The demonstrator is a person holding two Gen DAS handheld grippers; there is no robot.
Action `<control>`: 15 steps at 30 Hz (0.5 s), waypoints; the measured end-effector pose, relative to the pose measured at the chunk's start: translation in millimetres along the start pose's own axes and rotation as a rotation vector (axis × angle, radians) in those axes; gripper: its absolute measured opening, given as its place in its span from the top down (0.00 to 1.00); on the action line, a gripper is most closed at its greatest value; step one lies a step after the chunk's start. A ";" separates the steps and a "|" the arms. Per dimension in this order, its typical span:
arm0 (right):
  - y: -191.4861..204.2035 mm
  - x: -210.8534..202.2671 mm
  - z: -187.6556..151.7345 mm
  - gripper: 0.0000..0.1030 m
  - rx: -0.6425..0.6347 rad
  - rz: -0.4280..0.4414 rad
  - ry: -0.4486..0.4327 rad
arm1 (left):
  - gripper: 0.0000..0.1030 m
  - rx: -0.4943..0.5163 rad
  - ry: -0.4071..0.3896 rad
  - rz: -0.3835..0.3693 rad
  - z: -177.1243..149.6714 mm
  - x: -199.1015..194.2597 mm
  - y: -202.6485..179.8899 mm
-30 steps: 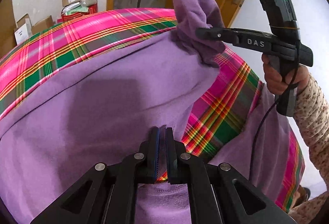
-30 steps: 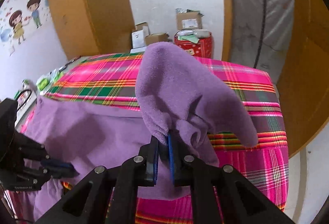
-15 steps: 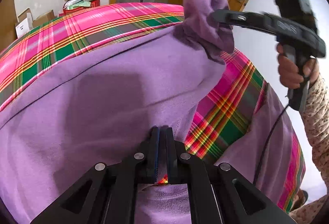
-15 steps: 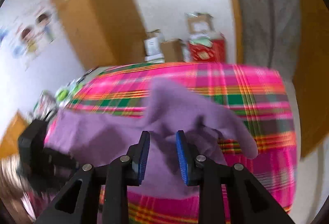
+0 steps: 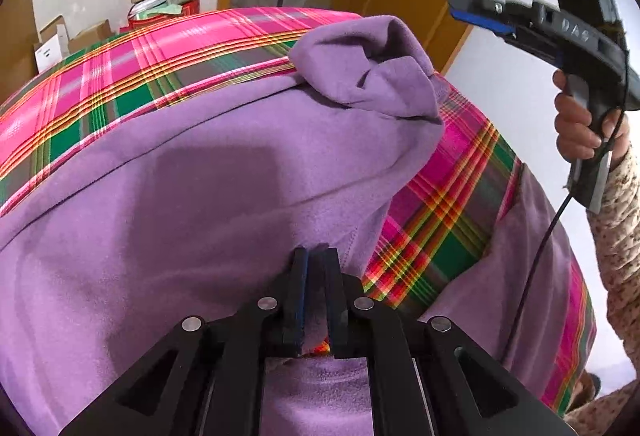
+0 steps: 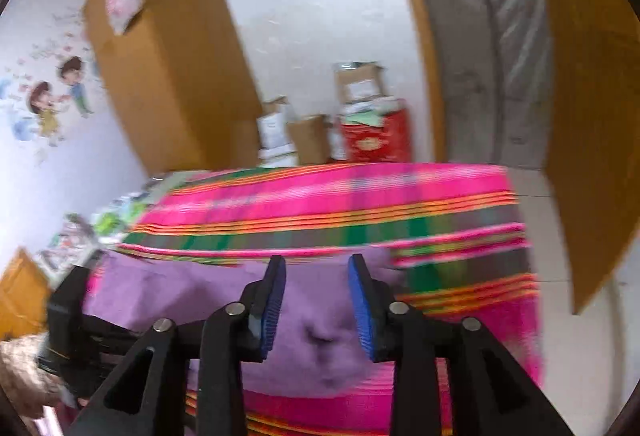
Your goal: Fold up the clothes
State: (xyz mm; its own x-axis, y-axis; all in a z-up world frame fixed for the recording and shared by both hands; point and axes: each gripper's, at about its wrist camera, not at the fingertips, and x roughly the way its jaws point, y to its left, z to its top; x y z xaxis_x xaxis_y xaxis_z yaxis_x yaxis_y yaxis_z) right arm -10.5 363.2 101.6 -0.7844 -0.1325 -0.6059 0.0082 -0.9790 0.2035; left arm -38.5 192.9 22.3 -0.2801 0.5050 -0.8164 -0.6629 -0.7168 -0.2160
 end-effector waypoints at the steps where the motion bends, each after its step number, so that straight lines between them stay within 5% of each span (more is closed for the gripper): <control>1: -6.6 0.5 -6.8 0.66 0.003 -0.028 0.008 | 0.93 0.001 -0.001 0.003 -0.1 -0.1 -0.3; 7: -21.7 27.9 -30.8 0.60 0.042 -0.005 0.123 | 0.92 0.009 0.003 0.022 0.6 1.2 -0.2; 13: -7.6 37.6 -19.1 0.55 0.083 0.172 0.117 | 0.92 0.011 0.009 0.033 2.8 2.7 -0.3; 15: 2.0 45.0 -21.6 0.54 0.066 0.159 0.155 | 0.92 0.011 0.009 0.035 2.7 2.3 -0.8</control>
State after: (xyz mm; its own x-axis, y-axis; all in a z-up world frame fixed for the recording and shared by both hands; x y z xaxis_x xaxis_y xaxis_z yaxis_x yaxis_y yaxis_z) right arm -32.4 352.0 58.1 -0.6714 -0.3119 -0.6723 0.0798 -0.9323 0.3528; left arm -40.4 195.9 22.0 -0.2970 0.4757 -0.8279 -0.6609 -0.7283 -0.1814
